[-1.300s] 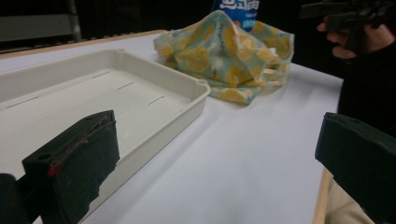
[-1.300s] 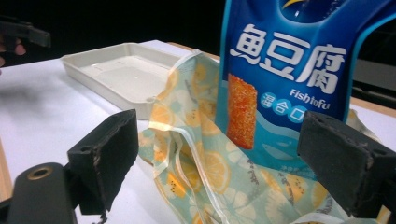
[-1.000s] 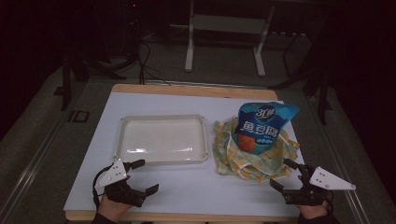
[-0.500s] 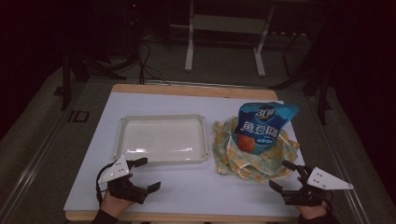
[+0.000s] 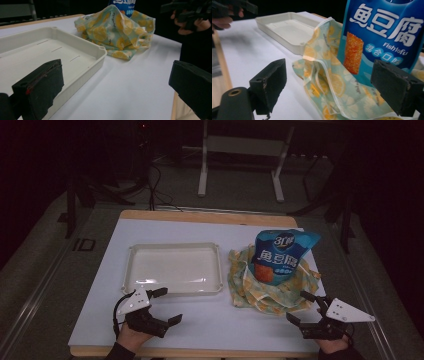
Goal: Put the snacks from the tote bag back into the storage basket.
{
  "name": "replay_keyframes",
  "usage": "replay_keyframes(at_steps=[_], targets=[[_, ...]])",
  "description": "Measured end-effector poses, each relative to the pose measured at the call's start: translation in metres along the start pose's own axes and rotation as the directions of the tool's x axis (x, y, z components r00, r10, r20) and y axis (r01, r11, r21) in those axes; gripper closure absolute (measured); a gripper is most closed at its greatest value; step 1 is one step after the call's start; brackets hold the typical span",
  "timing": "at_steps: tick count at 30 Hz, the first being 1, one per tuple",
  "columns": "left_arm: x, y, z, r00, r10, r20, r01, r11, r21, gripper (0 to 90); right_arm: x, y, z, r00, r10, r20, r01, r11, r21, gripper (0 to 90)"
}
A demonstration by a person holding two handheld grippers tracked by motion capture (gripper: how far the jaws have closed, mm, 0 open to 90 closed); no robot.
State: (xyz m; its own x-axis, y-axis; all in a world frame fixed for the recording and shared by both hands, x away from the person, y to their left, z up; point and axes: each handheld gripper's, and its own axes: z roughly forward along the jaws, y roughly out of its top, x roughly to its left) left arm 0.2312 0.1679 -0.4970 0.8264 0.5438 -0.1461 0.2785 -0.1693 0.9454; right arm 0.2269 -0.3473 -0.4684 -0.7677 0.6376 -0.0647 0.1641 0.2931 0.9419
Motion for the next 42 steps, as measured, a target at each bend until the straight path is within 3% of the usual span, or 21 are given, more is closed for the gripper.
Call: replay_keyframes(at_steps=[6,11,19,23,42], targets=[[-0.004,0.006,0.008,1.0000,0.008,-0.006,-0.008,1.0000,-0.004,0.3,-0.002,0.004,-0.002,1.0000,0.001,0.008,-0.001,1.000,-0.008,13.6],[-0.005,0.012,0.017,0.9998,0.008,0.016,-0.008,1.0000,0.002,0.3,-0.004,0.007,-0.003,0.9999,0.005,0.013,-0.005,1.000,-0.016,13.6],[-0.006,0.018,0.035,0.9996,0.015,0.026,-0.016,0.9990,0.041,0.3,-0.009,0.010,-0.006,0.9995,0.009,0.031,-0.009,1.000,-0.013,14.2],[-0.008,0.023,0.044,0.9992,0.028,0.029,-0.029,0.9992,0.027,0.3,-0.011,0.011,-0.007,0.9978,-0.012,0.064,0.013,1.000,-0.012,16.0],[-0.006,0.052,0.083,0.9947,0.048,0.091,-0.049,0.9987,0.013,1.3,-0.027,0.025,-0.010,0.9970,0.006,0.077,-0.005,1.000,-0.021,18.0]])
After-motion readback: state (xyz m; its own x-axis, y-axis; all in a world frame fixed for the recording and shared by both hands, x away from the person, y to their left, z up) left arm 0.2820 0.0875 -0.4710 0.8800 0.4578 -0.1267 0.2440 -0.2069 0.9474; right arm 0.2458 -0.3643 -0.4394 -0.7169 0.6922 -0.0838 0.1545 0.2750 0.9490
